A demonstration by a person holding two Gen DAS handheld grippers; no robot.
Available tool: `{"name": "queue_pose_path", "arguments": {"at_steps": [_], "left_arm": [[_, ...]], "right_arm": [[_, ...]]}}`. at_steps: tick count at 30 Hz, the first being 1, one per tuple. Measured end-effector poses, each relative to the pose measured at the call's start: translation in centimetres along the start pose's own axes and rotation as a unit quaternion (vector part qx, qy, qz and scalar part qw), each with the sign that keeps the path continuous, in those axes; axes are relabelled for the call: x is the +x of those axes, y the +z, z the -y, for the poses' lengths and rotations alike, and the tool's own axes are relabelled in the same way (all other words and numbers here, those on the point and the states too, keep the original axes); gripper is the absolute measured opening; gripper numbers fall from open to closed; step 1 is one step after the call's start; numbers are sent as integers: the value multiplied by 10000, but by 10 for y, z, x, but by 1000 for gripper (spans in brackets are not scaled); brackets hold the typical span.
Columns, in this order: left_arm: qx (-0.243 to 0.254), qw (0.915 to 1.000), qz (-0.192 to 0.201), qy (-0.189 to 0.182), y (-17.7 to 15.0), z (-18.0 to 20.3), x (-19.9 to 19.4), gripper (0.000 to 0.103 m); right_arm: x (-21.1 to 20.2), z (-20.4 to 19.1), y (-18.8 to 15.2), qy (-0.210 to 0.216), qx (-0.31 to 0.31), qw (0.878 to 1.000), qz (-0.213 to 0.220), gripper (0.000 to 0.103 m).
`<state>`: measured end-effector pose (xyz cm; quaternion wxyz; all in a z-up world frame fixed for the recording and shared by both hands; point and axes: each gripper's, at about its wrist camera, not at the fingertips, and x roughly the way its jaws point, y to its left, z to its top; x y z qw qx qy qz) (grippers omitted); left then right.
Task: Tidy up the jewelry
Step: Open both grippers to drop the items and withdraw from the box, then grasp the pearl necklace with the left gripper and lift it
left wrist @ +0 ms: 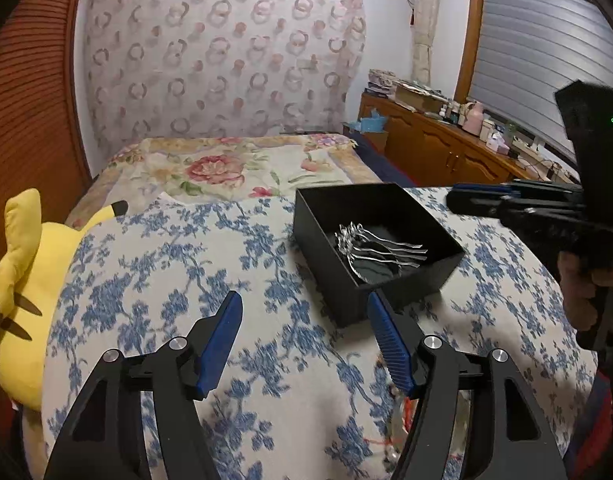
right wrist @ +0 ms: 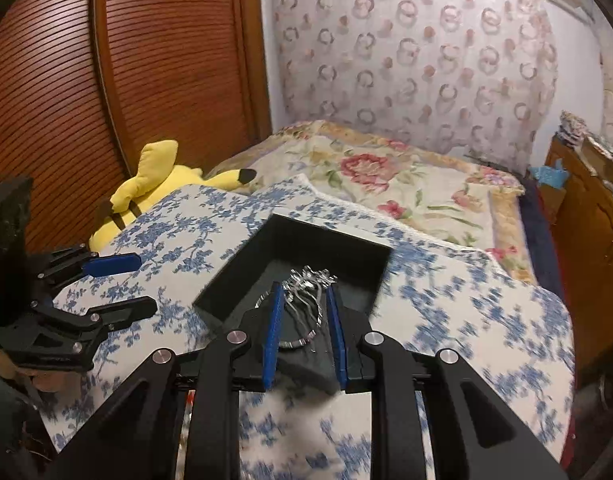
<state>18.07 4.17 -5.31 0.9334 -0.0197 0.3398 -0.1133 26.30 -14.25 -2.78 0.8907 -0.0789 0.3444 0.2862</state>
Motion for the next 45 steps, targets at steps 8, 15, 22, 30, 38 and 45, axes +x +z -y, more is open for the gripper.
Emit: {"name": "queue_pose_path", "arguments": {"at_steps": [8,15,22,30,38,45], "left_arm": [[44,9999,25,-152,-20,17,-19,68],[236,9994,17,-240,-35,37,-33,73],[244,9993,-191,-228,-62,48,-35,73],[152,9992,-330,-148,-78,42,-35,73],[113,9993,-328,-146,-85,42,-44,73],[85,9994,-322,-79,-85,39,-47,73]], "right_arm": [[-40,-4,-42,-48,153,9997,209,24],[-48,-15,-77,14,161,9998,75,24],[-46,-24,-118,207,169,9992,-309,28],[-34,-39,-139,265,-103,9975,-652,28],[-24,-29,-140,249,-14,9958,-884,28],[-16,-35,-136,269,-137,9947,-980,28]]}}
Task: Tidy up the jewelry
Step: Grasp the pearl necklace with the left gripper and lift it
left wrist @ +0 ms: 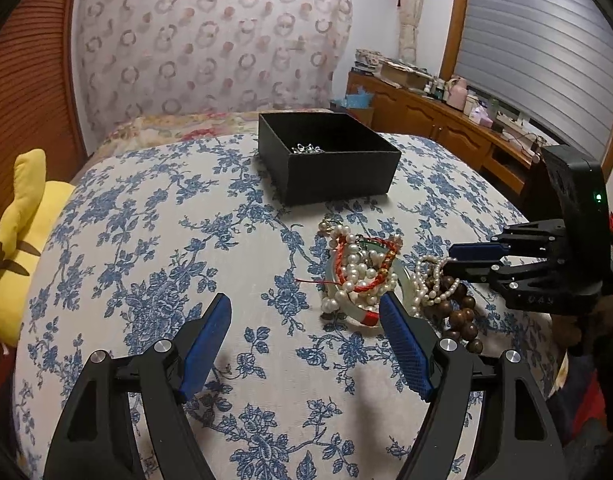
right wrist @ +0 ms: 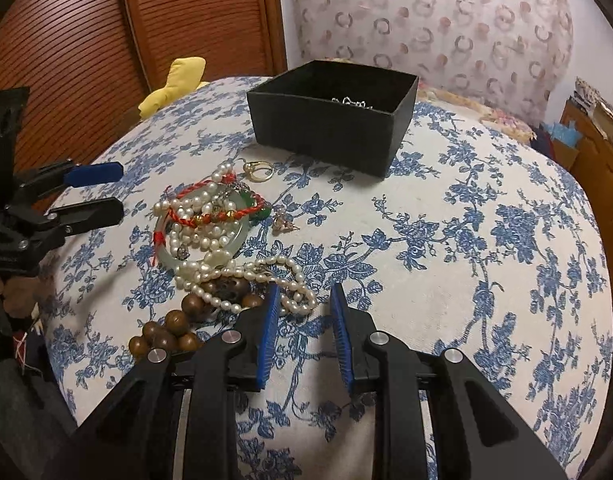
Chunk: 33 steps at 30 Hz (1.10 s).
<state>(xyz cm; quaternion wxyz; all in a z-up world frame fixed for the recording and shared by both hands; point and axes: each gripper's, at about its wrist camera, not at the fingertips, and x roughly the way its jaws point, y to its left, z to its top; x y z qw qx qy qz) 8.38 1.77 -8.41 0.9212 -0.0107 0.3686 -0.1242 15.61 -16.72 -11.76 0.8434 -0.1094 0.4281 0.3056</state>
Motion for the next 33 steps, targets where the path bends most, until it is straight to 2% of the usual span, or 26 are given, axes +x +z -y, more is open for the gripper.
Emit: {"name": "queue_pose_path", "arguments": {"at_steps": [2,7,15,21,28,30,33], "left_arm": [[-29,10000,0,8,-1,-2,0,73],[-53,10000,-56,14,-2,-4,2,73],[-11,9999,-149,-32,-4,-1,5,73],[0,9995,-219,-226,-4,3,10,73],[84,9984,-322,-457,2,10,20,44],[130,9982,-354,-474,4,12,24,31],[148,9976,-376,-560,7,13,28,29]], "right_arm": [[1,-4,1,21,-100,9999,-11,15],[-2,-4,1,-4,-93,9999,88,5],[-40,8,11,-164,90,9967,794,5],[-76,16,24,-385,107,9910,1281,5],[-87,22,28,-503,126,9888,1402,5],[-85,21,26,-504,131,9891,1381,5],[-81,20,24,-467,143,9899,1329,5]]}}
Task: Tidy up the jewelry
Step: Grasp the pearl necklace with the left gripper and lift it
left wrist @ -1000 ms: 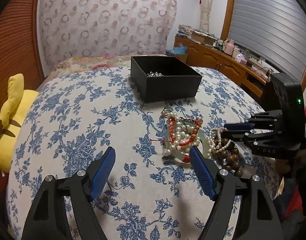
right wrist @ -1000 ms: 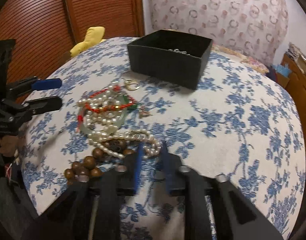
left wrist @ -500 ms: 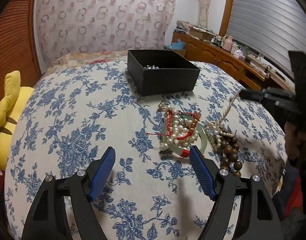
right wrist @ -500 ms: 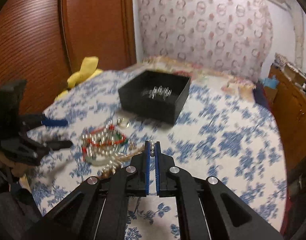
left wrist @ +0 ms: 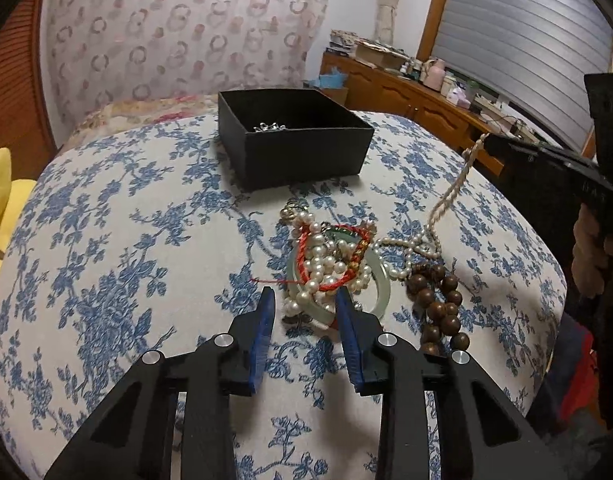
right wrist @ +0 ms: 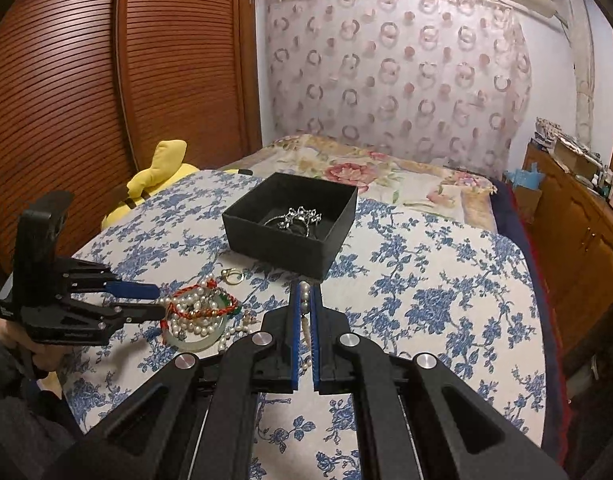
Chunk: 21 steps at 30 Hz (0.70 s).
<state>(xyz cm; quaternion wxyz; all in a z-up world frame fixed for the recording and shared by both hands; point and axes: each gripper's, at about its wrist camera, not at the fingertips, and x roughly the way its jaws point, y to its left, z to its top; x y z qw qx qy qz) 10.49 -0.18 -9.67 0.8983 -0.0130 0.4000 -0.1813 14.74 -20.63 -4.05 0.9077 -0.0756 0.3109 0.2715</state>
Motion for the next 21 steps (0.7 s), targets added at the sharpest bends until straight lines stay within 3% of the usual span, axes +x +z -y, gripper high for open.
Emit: {"name": "queue_pose_path", "arguments": {"at_steps": [3,4,7,11,21], "left_arm": [[17,10000,-41,4,3,0,4,23],[36,10000,-48,3,3,0,5,14],[83,10000,-19,13,4,1,4,7],[54,10000,12,-49,9,1,-2,7],[59,9985,522,-150,44,6,-38,7]], "right_arm": [[3,-3,-2,25,-13,10000,-42,5],[3,-4,-3,29,-16,10000,-49,5],[4,-5,-5,45,-29,10000,-63,5],[4,-6,-6,50,-27,10000,-63,5],[-3,-10,-2,68,-24,10000,54,5]]}}
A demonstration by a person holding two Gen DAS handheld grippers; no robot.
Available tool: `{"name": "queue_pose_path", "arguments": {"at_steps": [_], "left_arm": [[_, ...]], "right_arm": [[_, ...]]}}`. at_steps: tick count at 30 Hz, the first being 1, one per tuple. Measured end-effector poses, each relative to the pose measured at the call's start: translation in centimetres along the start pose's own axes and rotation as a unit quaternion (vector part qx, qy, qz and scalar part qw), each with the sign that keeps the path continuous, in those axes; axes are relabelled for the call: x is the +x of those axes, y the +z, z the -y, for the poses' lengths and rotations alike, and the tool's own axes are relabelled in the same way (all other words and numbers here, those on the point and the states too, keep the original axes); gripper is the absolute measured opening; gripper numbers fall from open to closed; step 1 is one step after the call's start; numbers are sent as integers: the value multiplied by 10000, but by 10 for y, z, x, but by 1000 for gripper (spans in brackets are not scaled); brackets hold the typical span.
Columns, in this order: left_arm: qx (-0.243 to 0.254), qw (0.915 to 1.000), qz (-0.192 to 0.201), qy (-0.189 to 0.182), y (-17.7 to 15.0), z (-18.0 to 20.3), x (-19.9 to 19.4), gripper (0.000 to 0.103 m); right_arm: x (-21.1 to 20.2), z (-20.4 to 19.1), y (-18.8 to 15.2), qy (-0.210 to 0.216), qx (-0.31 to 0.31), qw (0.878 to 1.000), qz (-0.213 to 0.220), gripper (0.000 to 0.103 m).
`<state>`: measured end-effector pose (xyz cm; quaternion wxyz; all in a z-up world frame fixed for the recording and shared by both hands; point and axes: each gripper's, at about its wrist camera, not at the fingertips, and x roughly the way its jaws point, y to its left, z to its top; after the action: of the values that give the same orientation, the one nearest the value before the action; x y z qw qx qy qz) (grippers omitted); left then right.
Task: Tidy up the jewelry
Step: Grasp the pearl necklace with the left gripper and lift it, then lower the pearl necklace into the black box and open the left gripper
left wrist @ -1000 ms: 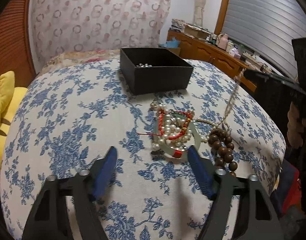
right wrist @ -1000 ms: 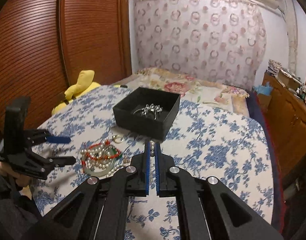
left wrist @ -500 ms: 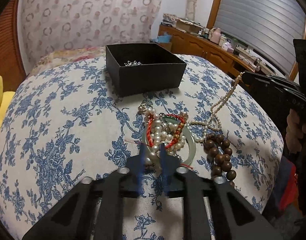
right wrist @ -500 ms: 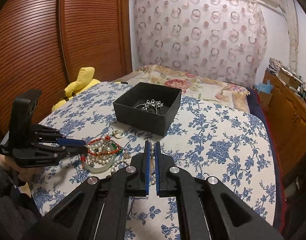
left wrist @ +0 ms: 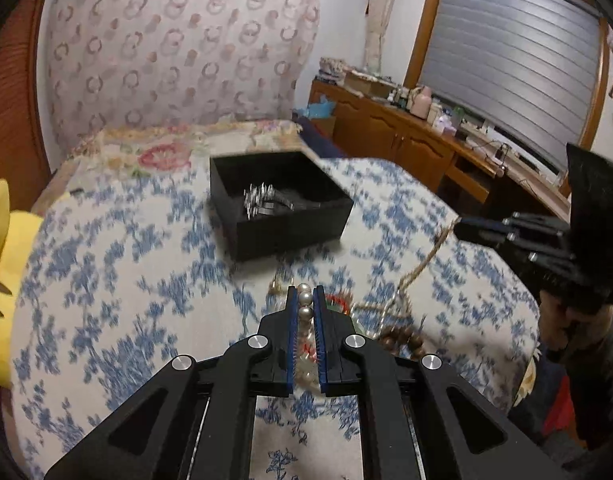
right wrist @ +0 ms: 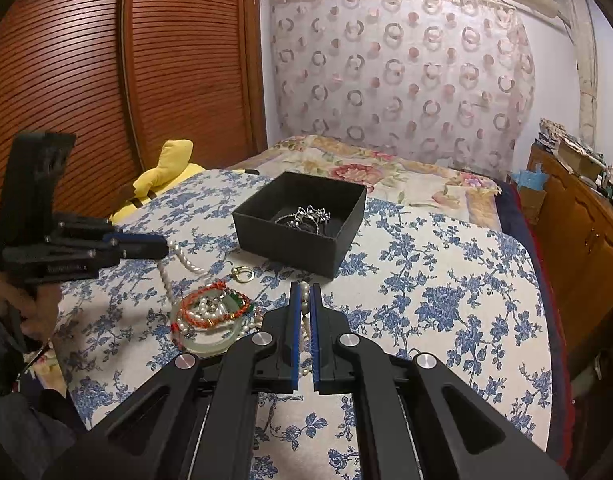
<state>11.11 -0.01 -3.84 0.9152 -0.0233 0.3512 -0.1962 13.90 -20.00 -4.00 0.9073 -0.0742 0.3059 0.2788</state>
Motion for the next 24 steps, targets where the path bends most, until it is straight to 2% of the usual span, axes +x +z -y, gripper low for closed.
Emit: {"name": "queue_pose_path", "arguments": {"at_steps": [13,24], "left_arm": [[175,9986,489,77,45,9,-38,6],[415,9941,982,209,96,21,-72,6]], "right_arm": [[-22,-5,26,1,-73,9994,348,5],[-36,-5,71,-21,-178,9973,708,5]]}}
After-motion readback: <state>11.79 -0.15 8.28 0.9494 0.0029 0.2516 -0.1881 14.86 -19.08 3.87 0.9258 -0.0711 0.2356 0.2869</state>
